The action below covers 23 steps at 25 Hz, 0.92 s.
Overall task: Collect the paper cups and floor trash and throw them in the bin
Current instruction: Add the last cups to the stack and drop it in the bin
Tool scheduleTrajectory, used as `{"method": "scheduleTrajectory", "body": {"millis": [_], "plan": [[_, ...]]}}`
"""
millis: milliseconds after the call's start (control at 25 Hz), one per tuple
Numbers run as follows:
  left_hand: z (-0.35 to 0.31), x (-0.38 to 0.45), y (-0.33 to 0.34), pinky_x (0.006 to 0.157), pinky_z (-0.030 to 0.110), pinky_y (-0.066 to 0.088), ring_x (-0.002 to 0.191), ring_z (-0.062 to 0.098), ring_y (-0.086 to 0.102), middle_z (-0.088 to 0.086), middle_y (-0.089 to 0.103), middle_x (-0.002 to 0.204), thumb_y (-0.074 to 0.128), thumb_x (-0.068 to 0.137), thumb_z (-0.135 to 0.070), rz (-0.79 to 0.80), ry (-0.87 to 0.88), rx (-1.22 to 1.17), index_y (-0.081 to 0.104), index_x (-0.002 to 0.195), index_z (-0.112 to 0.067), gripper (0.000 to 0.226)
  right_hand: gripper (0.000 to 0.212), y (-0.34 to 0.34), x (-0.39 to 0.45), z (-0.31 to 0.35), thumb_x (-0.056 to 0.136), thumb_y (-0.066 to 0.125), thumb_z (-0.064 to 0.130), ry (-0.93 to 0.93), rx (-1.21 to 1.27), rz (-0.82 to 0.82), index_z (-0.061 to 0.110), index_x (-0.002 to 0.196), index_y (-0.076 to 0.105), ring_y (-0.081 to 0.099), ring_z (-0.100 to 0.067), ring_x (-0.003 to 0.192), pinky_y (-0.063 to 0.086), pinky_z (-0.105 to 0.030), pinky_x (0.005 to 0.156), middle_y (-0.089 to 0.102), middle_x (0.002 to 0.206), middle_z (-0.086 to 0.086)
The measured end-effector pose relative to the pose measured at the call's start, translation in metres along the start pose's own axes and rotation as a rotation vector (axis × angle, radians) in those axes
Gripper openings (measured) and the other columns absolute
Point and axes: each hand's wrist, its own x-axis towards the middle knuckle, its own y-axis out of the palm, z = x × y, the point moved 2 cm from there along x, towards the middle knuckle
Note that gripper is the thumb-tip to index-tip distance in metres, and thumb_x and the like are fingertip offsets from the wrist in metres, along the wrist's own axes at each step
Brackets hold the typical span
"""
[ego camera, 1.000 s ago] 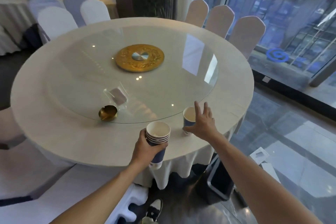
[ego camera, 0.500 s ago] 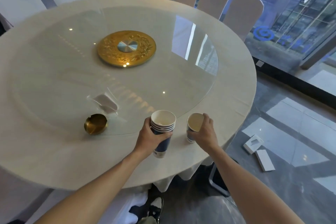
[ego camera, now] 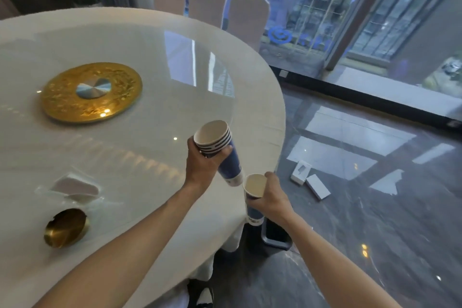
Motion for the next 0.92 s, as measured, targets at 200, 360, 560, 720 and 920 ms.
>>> {"method": "scheduleTrajectory", "body": {"millis": [200,360,560,720,920], "plan": [[-0.002,-0.023,0.07,0.105,0.043,0.056,0.127,0.024,0.061,0.007,0.061,0.139,0.097,0.066,-0.036,0.235,0.025,0.031,0.046,0.142,-0.011,0.095,0.074,-0.017,-0.022,-0.036,0.063,0.082,0.055,0.051,-0.01,-0.041,0.033,0.125,0.049,0.065,-0.014,0.098,0.059,-0.043,0.083,0.06,0.115,0.009],[0.007,-0.053,0.118,0.097,0.036,0.058,0.122,0.021,0.064,0.003,0.065,0.133,0.099,0.065,-0.032,0.407,0.006,0.096,0.051,0.137,-0.013,0.089,0.073,-0.03,-0.037,-0.075,0.056,0.084,0.054,0.109,0.177,-0.113,0.034,0.116,0.046,0.07,-0.008,0.086,0.061,-0.041,0.077,0.069,0.095,0.012],[0.024,-0.089,0.165,0.082,0.015,0.051,0.115,0.017,0.068,-0.008,0.068,0.121,0.101,0.061,-0.025,0.622,-0.022,0.139,0.05,0.131,-0.023,0.087,0.086,-0.062,-0.059,-0.108,0.062,0.092,0.032,0.077,0.359,-0.216,0.028,0.131,0.041,0.067,-0.006,0.103,0.058,-0.037,0.091,0.067,0.114,0.009],[0.03,-0.114,0.189,0.084,0.014,0.051,0.117,0.013,0.063,-0.009,0.062,0.129,0.089,0.078,-0.043,0.655,-0.088,0.163,0.048,0.139,-0.022,0.077,0.097,-0.079,-0.067,-0.131,0.052,0.091,0.032,0.032,0.467,-0.229,0.033,0.134,0.04,0.065,-0.005,0.11,0.058,-0.039,0.094,0.066,0.12,0.011],[0.039,-0.14,0.216,0.087,0.021,0.053,0.111,0.015,0.07,-0.001,0.075,0.117,0.078,0.09,-0.045,0.572,-0.096,0.181,0.065,0.129,-0.019,0.049,0.093,-0.097,-0.079,-0.163,0.057,0.09,0.033,-0.006,0.493,-0.156,0.035,0.137,0.042,0.065,-0.001,0.109,0.058,-0.034,0.092,0.067,0.118,0.015]]}}
